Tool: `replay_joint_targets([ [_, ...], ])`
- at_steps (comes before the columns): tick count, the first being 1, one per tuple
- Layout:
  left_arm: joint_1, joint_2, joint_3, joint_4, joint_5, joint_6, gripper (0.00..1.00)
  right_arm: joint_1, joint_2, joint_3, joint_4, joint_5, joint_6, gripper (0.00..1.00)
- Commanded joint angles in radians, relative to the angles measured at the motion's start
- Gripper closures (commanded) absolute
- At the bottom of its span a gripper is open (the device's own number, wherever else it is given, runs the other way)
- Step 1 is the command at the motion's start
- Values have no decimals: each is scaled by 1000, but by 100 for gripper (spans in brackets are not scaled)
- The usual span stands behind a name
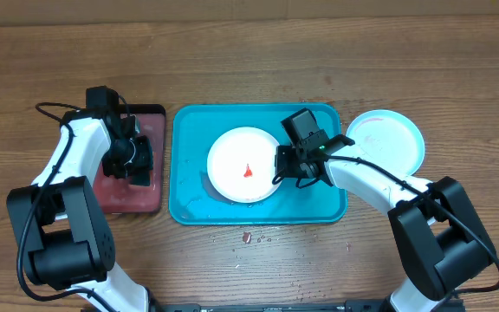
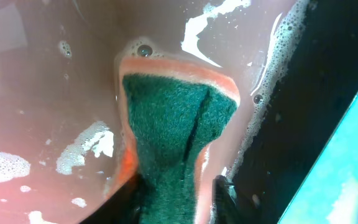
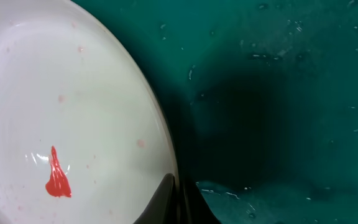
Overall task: Clean dirty plates on tray and stack at the side
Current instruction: 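Move the right gripper to the white plate on the tray and grip its rim, then grasp the sponge in the basin with the left gripper and lift it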
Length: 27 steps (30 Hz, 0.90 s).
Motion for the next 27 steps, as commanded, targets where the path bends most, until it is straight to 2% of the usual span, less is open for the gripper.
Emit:
replay_joint_targets([
  [1, -3, 8, -5, 2, 14, -8, 72, -4, -26, 27, -21, 37, -53, 96],
  [8, -3, 9, -46, 3, -50, -8, 78, -4, -26, 27, -39, 55, -52, 96],
  [11, -3, 9, -50, 4, -69, -6, 94, -4, -26, 27, -40, 55, -52, 96],
  [12, -2, 9, -50, 5, -68, 10, 96, -4, -26, 27, -41, 56, -52, 96],
  [18, 6, -10, -38, 28, -48, 53, 96, -4, -26, 27, -43, 60, -53, 96],
  [27, 52, -212, -39, 115, 51, 106, 96, -4, -26, 27, -46, 61, -75, 96],
])
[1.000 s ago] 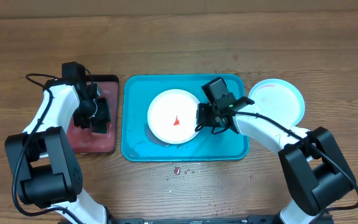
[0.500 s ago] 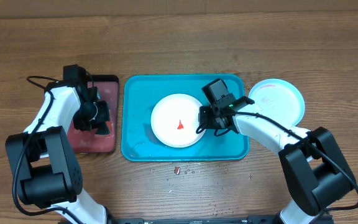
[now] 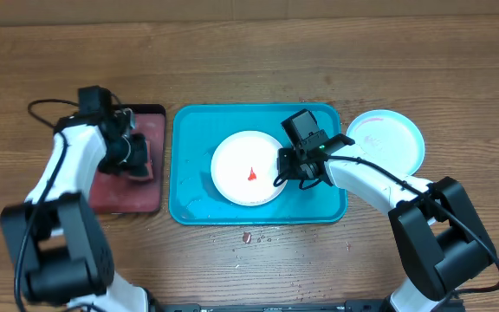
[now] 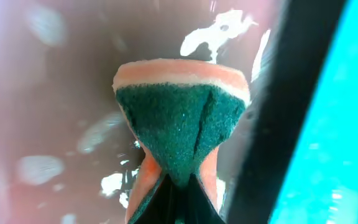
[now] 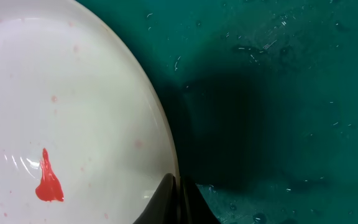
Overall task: Clean dirty plates on tray and stack at the side
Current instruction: 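Grasp the sponge in the basin with the left gripper and lift it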
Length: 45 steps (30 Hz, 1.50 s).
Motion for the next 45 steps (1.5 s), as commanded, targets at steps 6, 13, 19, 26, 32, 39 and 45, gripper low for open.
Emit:
replay_joint_targets([
  [6, 34, -271, -77, 90, 77, 37, 95, -4, -26, 23, -5, 31, -23, 96],
  [13, 104, -453, -318, 285, 219, 34, 96, -4, -26, 23, -5, 31, -23, 96],
  [19, 288, -455, -441, 424, 551, 66, 96, -4, -26, 23, -5, 31, -23, 96],
  [26, 439, -348, -452, 441, 795, 179, 96, -4, -26, 23, -1, 31, -23, 96],
  [32, 439, -321, -451, 445, 799, 178, 96, -4, -26, 23, 3, 32, -23, 96],
  [39, 438, -321, -451, 445, 789, 177, 96, -4, -26, 23, 2, 32, -23, 96],
  [45, 391, -321, -449, 439, 612, -37, 96, -4, -26, 23, -1, 31, -39, 96],
])
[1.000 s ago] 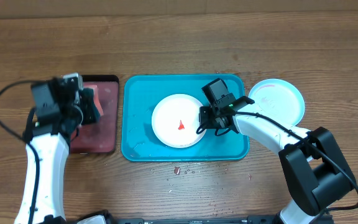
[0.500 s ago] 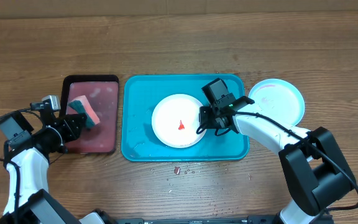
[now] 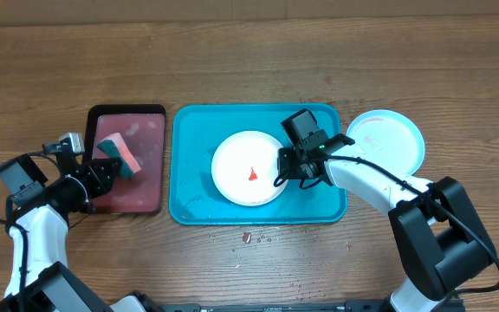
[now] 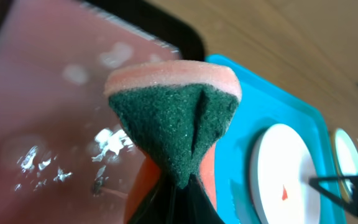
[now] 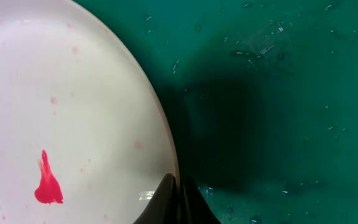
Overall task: Clean dirty plates on tray and stack at the side
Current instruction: 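Grasp the sponge in the basin with the left gripper and lift it, then scrub the white plate with the sponge held in the left gripper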
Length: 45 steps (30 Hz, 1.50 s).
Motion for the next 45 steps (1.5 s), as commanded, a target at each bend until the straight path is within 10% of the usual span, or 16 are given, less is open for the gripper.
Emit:
replay_joint_targets([
  [1, -61, 4, 0, -4, -125, -148, 96, -4, -26, 21, -6, 22, -38, 96],
  [8, -410, 4, 83, -74, -273, -206, 96, -3, -26, 21, -36, 22, -63, 96],
  [24, -998, 202, 116, 237, -325, -756, 96, -3, -26, 21, -37, 22, -63, 96],
  [37, -917, 282, 139, 72, -596, -710, 96, -3, -26, 21, -46, 22, -63, 96],
  [45, -894, 274, 296, -6, -285, -485, 96, -3, -26, 21, -47, 22, -63, 96],
])
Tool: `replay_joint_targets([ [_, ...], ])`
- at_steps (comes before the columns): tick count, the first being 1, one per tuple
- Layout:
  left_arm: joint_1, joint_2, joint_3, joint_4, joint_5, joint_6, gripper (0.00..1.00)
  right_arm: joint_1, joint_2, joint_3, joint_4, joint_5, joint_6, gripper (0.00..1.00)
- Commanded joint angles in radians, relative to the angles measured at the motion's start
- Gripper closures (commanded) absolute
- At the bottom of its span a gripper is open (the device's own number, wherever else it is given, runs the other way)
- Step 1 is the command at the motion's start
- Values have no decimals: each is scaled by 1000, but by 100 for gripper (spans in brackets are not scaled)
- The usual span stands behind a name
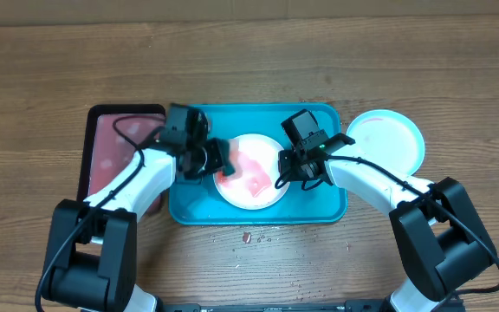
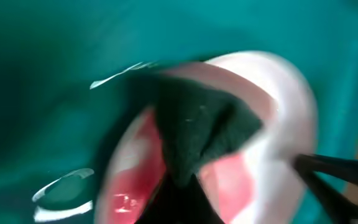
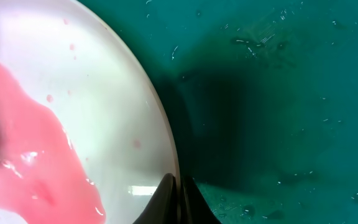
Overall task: Clean dirty plates on tray and stack at the side
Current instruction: 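Scrub the white plate with the sponge held in the left gripper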
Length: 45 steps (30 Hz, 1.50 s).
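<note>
A white plate (image 1: 262,184) smeared with pink-red lies in the blue tray (image 1: 189,208). My left gripper (image 1: 217,161) is shut on the green and orange sponge (image 2: 197,130), which presses on the plate's left part; the view is blurred. At the plate's right rim (image 3: 166,143) my right gripper (image 3: 178,182) is shut on the edge. A clean white plate (image 1: 388,139) rests on the table to the right of the tray.
A dark tray with pinkish soapy water (image 1: 111,147) sits left of the blue tray. Small red drips (image 1: 248,236) mark the wooden table in front of the blue tray.
My left gripper has moved with the sponge from above the soapy tray to the plate in the blue tray. The small red spot is now a wide pink smear. The right gripper has not moved.
The left gripper held the sponge down in the soapy water, then lifted it there, then held it high at the left of the table. Now the sponge is on the plate and the red spot is smeared. The right gripper kept its hold on the plate's rim throughout.
</note>
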Motion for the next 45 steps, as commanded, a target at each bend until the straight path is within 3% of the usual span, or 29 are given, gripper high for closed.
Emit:
replay_joint_targets([
  [1, -45, -15, 74, 38, 150, 109, 96, -3, -23, 17, -9, 22, -14, 96],
  [10, -179, 74, 74, 55, 97, 15, 96, -3, -23, 17, -9, 22, -15, 96],
  [16, -195, 129, 74, -2, 38, 13, 96, -3, -23, 17, -10, 21, -15, 96],
  [20, -98, 57, 88, -111, -131, 77, 96, -3, -23, 17, -10, 22, -15, 96],
  [27, -2, -62, 143, -183, -29, 202, 96, -3, -23, 17, -10, 22, -15, 96],
  [29, 8, -93, 156, -211, -16, 234, 96, -3, -23, 17, -9, 21, -15, 88],
  [30, 16, -112, 158, -224, -16, 245, 96, -3, -23, 17, -9, 22, -15, 78],
  [32, 39, -146, 158, -249, -16, 257, 96, -3, -23, 17, -10, 22, -15, 78],
  [37, 160, -207, 158, -329, -61, 340, 96, -3, -23, 16, -14, 21, -14, 83],
  [45, 361, -189, 152, -418, -346, 447, 96, -3, -23, -3, -14, -9, -15, 91],
])
